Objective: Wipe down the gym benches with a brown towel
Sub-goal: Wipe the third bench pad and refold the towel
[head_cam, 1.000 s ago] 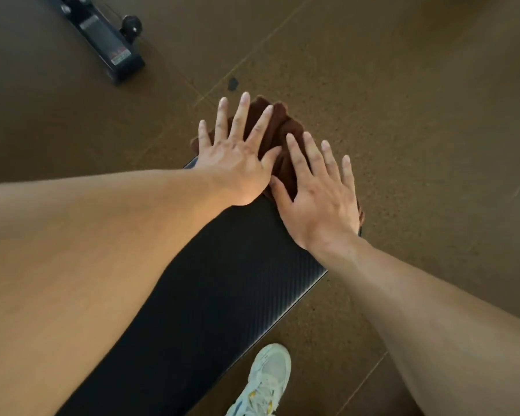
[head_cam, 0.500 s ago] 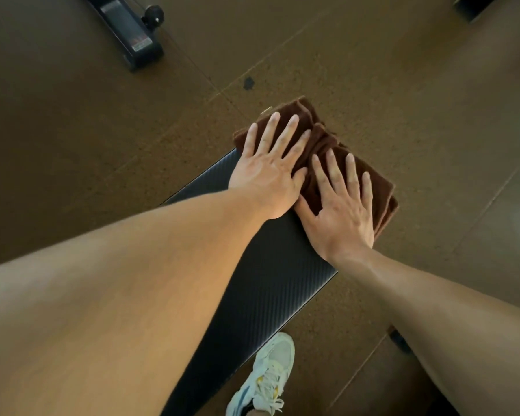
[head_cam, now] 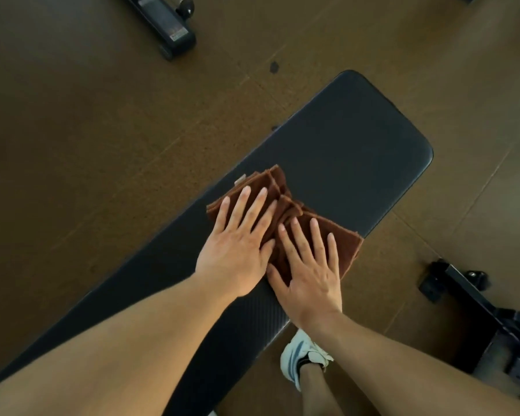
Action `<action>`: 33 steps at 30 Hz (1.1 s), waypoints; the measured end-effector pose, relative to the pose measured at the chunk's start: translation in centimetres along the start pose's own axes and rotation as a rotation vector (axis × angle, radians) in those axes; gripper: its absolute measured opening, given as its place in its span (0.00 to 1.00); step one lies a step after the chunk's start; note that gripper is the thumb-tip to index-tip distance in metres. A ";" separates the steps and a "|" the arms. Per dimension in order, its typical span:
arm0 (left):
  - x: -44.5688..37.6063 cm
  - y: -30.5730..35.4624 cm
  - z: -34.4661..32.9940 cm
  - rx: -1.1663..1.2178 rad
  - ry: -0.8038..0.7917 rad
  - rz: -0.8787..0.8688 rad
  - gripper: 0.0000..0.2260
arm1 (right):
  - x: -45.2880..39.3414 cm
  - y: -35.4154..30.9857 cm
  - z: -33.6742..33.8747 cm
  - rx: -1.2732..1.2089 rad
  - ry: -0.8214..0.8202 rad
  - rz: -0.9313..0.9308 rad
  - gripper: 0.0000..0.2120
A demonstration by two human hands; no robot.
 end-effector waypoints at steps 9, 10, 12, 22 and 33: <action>-3.4 -0.8 0.5 0.002 -0.121 0.130 0.34 | -5.5 2.9 2.9 0.135 -0.133 0.240 0.35; -4.9 -0.7 1.1 0.003 -0.118 0.142 0.35 | -6.5 3.4 3.6 0.121 -0.102 0.228 0.35; -7.7 -0.5 2.6 0.003 -0.106 0.155 0.34 | -8.4 4.2 4.6 0.100 -0.044 0.196 0.34; -22.0 6.1 8.7 0.021 -0.073 0.228 0.33 | -18.8 16.4 13.1 0.082 0.076 0.175 0.34; -26.8 7.6 11.1 -0.061 -0.007 0.161 0.32 | -19.5 17.5 14.2 -0.089 0.219 0.028 0.33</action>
Point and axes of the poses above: each hand's wrist, its own x-axis away from the middle knuckle, its own z-axis out of the back of the hand, y = z × x, the point moved 9 cm from there along -x, towards the middle knuckle, and after that the axes turned 4 degrees about -y, right-handed, at the moved point
